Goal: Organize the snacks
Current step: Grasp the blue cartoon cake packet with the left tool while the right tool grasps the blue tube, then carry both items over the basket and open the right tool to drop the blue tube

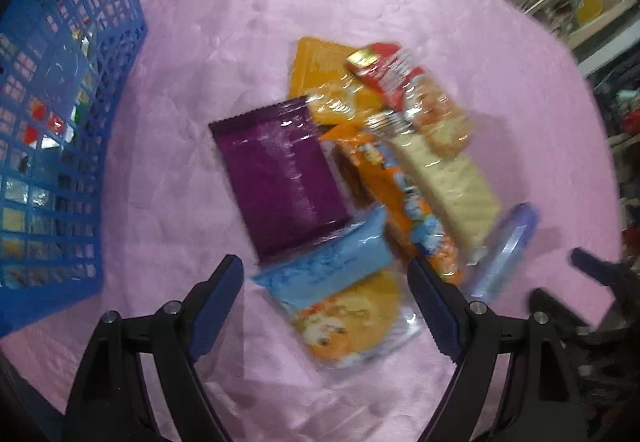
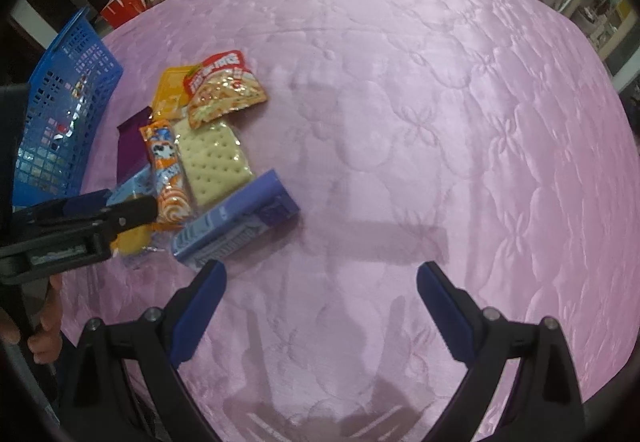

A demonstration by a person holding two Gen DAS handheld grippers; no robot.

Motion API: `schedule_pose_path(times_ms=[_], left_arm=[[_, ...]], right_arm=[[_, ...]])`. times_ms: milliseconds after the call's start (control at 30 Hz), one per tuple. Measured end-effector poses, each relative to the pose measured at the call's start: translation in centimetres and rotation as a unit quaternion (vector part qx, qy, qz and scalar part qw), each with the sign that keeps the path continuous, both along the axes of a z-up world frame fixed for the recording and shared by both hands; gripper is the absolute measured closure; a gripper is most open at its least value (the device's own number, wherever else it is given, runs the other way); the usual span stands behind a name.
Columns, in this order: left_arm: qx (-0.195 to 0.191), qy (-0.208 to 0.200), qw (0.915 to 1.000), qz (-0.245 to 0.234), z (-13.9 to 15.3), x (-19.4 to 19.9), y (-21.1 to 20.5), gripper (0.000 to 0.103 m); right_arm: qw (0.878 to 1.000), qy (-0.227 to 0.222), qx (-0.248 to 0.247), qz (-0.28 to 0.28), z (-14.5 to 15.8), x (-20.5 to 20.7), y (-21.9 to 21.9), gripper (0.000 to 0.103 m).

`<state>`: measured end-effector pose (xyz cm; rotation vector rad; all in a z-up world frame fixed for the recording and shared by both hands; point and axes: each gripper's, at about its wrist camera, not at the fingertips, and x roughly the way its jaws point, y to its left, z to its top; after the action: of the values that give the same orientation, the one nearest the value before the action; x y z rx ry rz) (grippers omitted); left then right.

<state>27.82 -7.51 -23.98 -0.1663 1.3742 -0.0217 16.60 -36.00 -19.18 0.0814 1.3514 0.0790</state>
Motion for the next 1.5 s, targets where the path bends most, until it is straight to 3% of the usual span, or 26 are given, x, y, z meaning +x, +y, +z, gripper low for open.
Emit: schedule_pose_path(times_ms=[67,133,200,433,800,867,967,1133,1233,1500], left_arm=[[0.015,0.004,0.9997,-0.021,-0.2,-0.4,-0.7,0.02],[0.024,0.003,0.9991,-0.035,-0.2,-1.1,-1.1,0.03],[0.025,0.0,0.9984,-0.051,0.3,-1.9,-1.9,0.05],[0.005,-0.002,0.998,-0.062,0.7,-4.2,-1.7,0.051],[0.007,-0.048,0.9972,-0.057,3.5,-7.2,3.0,0.051],[0.004,-0.051,0.9972,-0.054,3.8,-7.3,3.4,0.051],[0.012,-0.056,0.9963,-0.064,4.7,-7.4,3.3,0.051],[0.021,-0.061,0.9952,-0.074,5.2,-6.9,3.1,0.051],[0.021,-0.063,0.9948,-0.077,5.5,-6.7,2.7,0.051],[0.018,-0.079,0.9931,-0.084,7.4,-8.9,2.0,0.051]], right_arm=[[1.0,0.001,0.003,-0.004,0.1,-0.4,-0.5,0.005],[1.0,0.001,0.004,-0.007,0.2,-0.8,-0.9,0.005],[1.0,0.003,0.006,-0.012,0.4,-0.8,-0.9,0.005],[0.998,0.018,0.046,-0.039,1.3,-0.3,-0.7,0.005],[0.987,0.049,0.113,-0.106,0.7,2.5,0.8,0.006],[0.985,0.06,0.12,-0.107,0.2,3.1,1.3,0.022],[0.983,0.079,0.123,-0.11,-0.7,3.8,2.1,0.032],[0.983,0.088,0.11,-0.115,-1.1,5.0,2.8,0.04],[0.986,0.09,0.088,-0.108,-1.1,5.3,3.0,0.058],[0.997,0.043,0.055,-0.042,1.1,2.9,5.0,0.068]])
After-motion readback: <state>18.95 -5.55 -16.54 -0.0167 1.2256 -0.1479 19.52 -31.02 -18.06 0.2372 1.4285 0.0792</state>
